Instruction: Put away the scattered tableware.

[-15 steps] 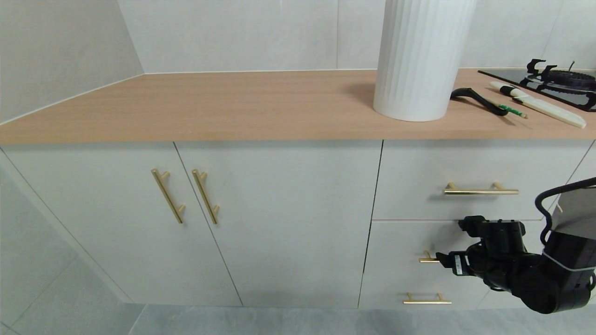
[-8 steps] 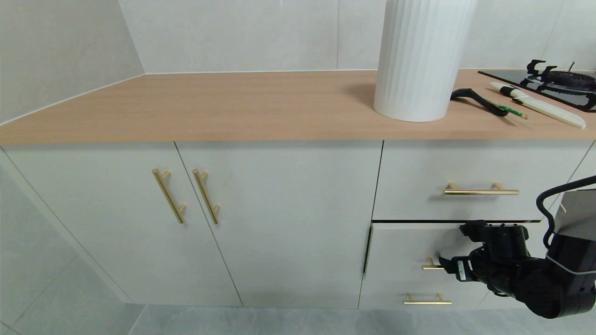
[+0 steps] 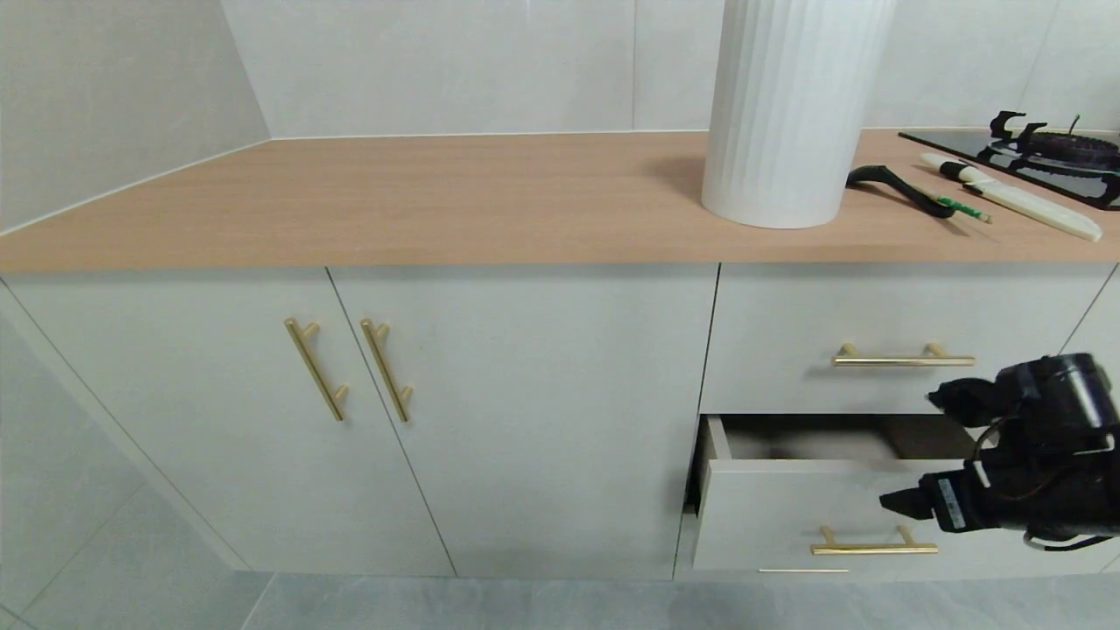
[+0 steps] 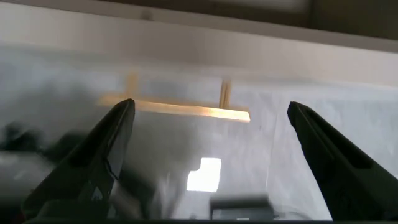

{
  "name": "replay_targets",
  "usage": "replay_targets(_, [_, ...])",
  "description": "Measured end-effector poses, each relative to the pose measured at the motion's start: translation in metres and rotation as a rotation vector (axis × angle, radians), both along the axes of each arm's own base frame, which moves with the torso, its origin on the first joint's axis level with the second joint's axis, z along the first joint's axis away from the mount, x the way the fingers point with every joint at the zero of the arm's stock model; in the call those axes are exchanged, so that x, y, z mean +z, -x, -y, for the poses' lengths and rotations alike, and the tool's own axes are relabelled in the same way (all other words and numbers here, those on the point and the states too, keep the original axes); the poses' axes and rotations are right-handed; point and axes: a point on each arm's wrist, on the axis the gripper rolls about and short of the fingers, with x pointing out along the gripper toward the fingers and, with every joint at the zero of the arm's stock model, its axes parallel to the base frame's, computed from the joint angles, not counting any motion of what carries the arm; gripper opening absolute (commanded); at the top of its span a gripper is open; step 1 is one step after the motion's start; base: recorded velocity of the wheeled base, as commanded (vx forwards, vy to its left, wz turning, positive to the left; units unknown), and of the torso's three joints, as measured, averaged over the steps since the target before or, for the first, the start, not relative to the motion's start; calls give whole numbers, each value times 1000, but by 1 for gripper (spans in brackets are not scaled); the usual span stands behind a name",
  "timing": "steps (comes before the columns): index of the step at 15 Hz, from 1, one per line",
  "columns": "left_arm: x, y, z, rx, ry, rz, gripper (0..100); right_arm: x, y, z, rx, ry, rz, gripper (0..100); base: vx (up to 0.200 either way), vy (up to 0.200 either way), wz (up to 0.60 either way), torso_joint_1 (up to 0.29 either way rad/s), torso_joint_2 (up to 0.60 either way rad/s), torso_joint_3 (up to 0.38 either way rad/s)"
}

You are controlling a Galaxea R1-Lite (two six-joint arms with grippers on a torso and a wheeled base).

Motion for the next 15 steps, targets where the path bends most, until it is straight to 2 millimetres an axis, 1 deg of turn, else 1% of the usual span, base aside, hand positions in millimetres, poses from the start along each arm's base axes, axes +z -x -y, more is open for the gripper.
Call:
replay_targets(1, [0,0,0,-1,0,0,100,27,3,0,11,-15,48,100,0,0,0,0,0,0])
replay_targets(2, [0,0,0,-2,0,0,100,46,6,-1,18,-23,92,100,0,0,0,0,0,0])
replay_targets(3, [0,0,0,-1,0,0,100,57,5,-2,23,-27,135,100,0,0,0,0,0,0])
replay_targets(4, [0,0,0,-1,0,0,100,61,0,-5,32,-30,155,100,0,0,0,0,0,0])
replay_targets(6, [0,0,0,0,0,0,100,56,-15,-12,53,-36,163,100,0,0,0,0,0,0])
replay_targets(10, [0,0,0,0,0,0,100,30,-43,-22,49,-61,167,100,0,0,0,0,0,0])
replay_targets(13, [0,0,0,0,0,0,100,12,-49,-27,50,-45,139,100,0,0,0,0,0,0])
replay_targets(15, [0,0,0,0,0,0,100,5,-51,-29,48,-35,117,100,0,0,0,0,0,0])
